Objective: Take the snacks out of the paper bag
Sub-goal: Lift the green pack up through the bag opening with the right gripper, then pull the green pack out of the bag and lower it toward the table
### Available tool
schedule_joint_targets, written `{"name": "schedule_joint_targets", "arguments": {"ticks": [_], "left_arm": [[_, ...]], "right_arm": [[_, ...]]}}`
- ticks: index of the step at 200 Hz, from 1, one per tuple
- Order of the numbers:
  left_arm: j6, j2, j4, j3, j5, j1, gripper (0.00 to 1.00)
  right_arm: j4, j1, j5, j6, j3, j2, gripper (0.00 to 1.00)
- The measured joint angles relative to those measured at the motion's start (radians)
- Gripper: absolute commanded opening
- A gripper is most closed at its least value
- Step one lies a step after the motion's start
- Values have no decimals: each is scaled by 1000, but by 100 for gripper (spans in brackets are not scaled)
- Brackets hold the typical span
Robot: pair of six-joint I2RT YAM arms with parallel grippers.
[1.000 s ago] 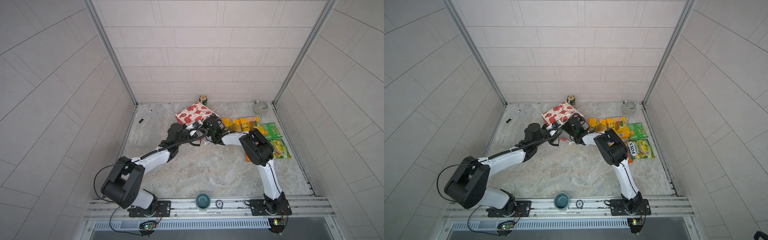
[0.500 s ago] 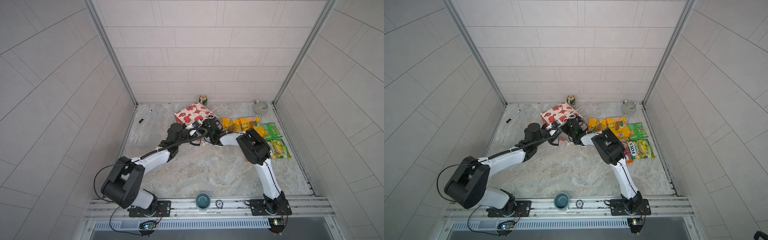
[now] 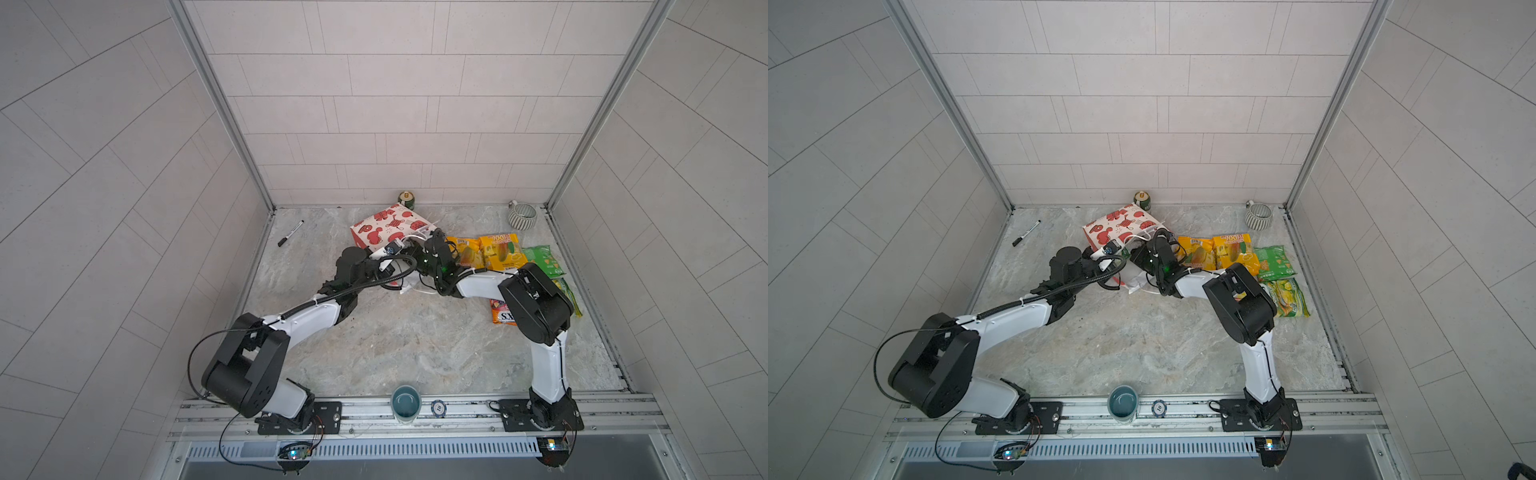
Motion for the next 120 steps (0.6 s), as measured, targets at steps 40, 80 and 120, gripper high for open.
{"name": "schedule_joint_targets", "arguments": {"ticks": [40, 80, 120], "left_arm": [[0, 0, 0, 6, -34, 0, 0], [-6, 3, -19, 6, -72, 0, 0], [-10, 10, -24, 10, -86, 0, 0]], "right_arm": [[-1, -11, -33, -21, -85, -108, 0], [3, -14, -65, -26, -180, -192, 0], [-32, -29, -88, -53, -220, -273, 0]]}}
